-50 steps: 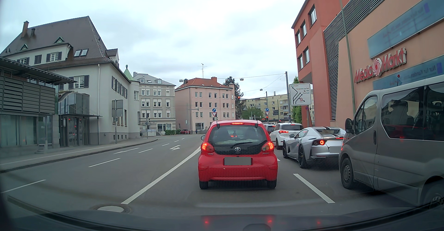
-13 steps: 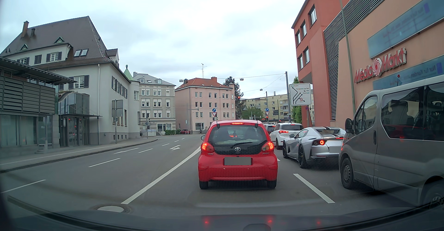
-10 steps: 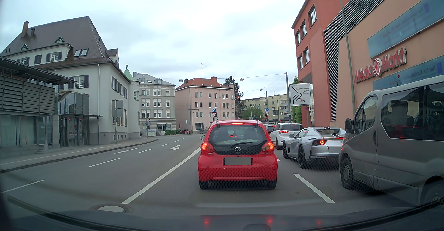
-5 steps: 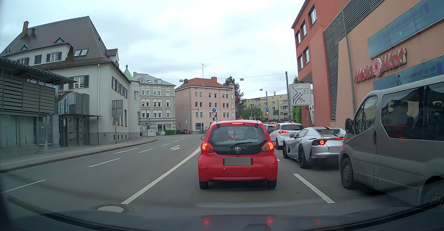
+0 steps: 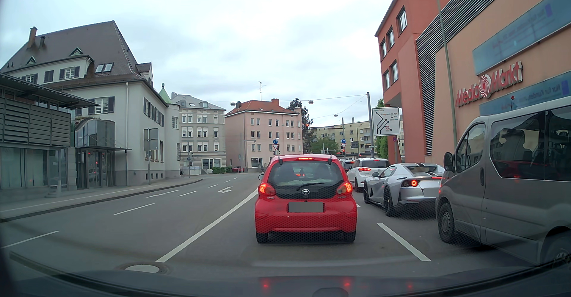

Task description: Follow the waypoints while adhering to traffic rules and regulations

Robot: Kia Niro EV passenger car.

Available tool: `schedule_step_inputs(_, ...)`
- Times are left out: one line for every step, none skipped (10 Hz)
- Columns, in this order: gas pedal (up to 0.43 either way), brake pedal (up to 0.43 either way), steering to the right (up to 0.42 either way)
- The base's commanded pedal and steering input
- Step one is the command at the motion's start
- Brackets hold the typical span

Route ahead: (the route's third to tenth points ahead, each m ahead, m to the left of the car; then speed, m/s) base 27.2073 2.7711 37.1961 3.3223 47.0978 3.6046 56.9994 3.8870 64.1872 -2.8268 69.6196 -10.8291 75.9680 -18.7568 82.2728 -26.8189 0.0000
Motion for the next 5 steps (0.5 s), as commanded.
schedule_step_inputs(0.000,0.220,0.006)
schedule_step_inputs(0.000,0.213,0.007)
schedule_step_inputs(0.000,0.220,0.006)
schedule_step_inputs(0.000,0.213,0.007)
schedule_step_inputs(0.000,0.213,0.007)
